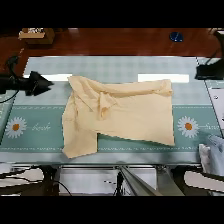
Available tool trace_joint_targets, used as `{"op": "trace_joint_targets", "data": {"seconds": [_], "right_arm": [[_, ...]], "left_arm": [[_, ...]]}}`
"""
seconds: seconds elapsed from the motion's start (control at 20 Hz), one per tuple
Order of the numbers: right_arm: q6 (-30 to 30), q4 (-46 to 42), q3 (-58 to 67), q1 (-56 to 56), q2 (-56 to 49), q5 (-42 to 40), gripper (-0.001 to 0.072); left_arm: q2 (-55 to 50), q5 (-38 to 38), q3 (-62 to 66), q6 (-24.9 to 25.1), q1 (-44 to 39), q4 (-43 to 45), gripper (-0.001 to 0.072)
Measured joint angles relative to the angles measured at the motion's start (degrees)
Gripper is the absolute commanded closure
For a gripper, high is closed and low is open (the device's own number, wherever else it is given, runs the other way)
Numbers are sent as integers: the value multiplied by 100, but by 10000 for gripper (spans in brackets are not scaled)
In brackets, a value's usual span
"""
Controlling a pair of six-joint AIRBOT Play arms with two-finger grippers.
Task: Fold the shirts.
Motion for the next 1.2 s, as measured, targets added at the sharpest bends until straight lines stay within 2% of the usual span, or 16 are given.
{"op": "trace_joint_targets", "data": {"seconds": [0.15, 0.2, 0.25, 0.35, 0.4, 0.65, 0.8, 0.9, 0.95, 1.0, 1.05, 1.2], "right_arm": [[-131, 599, -627, -785, 306, 442, 232], [-205, 815, -892, -1010, 413, 507, 232], [-280, 1019, -1185, -1235, 533, 538, 232], [-415, 1340, -1733, -1596, 758, 494, 232], [-472, 1443, -1991, -1742, 855, 461, 232], [-662, 1746, -2719, -2087, 1069, 302, 232], [-710, 1858, -2850, -2146, 1106, 262, 232], [-728, 1906, -2889, -2159, 1115, 262, 232], [-730, 1926, -2905, -2168, 1119, 271, 232], [-730, 1932, -2911, -2170, 1123, 291, 232], [-730, 1950, -2918, -2175, 1134, 321, 232], [-734, 1941, -2953, -2184, 1207, 431, 230]], "left_arm": [[-2, -686, -411, -179, 258, 616, 206], [-2, -761, -592, -186, 297, 728, 198], [-11, -811, -793, -179, 326, 822, 132], [-48, -758, -1119, -96, 361, 942, 123], [-85, -713, -1235, -66, 367, 988, 71], [-398, -400, -1495, 55, 212, 1086, 70], [-636, -356, -1532, 63, -140, 994, 72], [-734, -247, -1534, 61, -444, 901, 99], [-772, -173, -1532, 61, -612, 863, 221], [-807, -22, -1530, 68, -765, 868, 497], [-828, 186, -1530, 83, -883, 909, 650], [-857, 273, -1521, 85, -1110, 883, 680]]}}
